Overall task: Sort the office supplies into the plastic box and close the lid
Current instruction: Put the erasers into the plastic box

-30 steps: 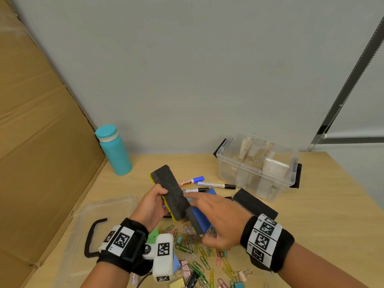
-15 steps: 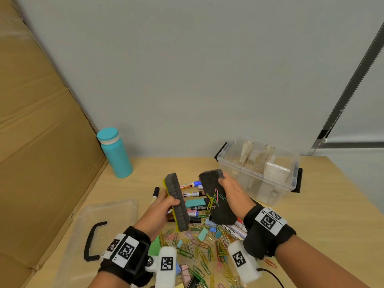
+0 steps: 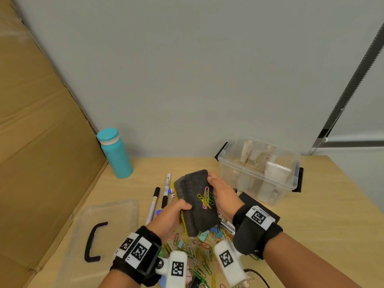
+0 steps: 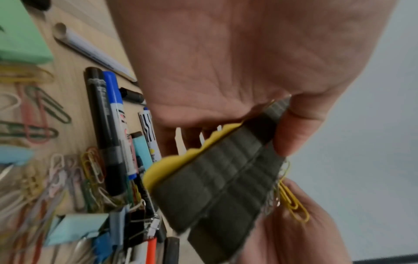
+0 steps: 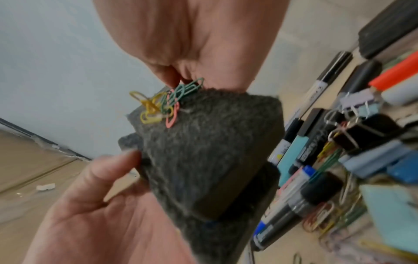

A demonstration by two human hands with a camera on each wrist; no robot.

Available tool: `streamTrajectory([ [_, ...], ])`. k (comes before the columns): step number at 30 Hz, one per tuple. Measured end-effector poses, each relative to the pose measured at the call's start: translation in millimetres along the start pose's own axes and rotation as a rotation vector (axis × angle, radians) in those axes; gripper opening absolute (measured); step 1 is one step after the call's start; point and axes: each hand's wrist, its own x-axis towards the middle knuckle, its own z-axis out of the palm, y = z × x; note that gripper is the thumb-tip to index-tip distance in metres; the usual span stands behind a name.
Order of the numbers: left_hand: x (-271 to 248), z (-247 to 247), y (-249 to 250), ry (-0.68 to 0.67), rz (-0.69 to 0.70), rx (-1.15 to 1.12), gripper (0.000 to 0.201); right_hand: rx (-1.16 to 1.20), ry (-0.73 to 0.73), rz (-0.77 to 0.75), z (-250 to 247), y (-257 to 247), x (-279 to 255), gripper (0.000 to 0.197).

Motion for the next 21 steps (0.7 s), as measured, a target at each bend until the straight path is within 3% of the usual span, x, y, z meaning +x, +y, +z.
streamTrajectory([
  [3,-1,4,2,-0.018,-0.013,-0.028,0.055,0.107,0.012,0.036,9,2,1,0.031],
  [8,-3,0,2,0.002,-0.003,-0.085,0.056,0.064,-0.04,0.004,14,3,0,0.027],
  [15,-7,-14,3,0.046,0.006,-0.211,0.044,-0.362,-0.077,-0.134,-1,5,-8,0.038],
  [18,-6,-22,5,0.092,0.012,-0.26,0.051,-0.473,-0.001,-0.293,-1,6,-21,0.033],
  [21,-4,-21,7,0.102,-0.01,-0.273,0.057,-0.566,-0.014,-0.397,6,12,-24,0.031],
])
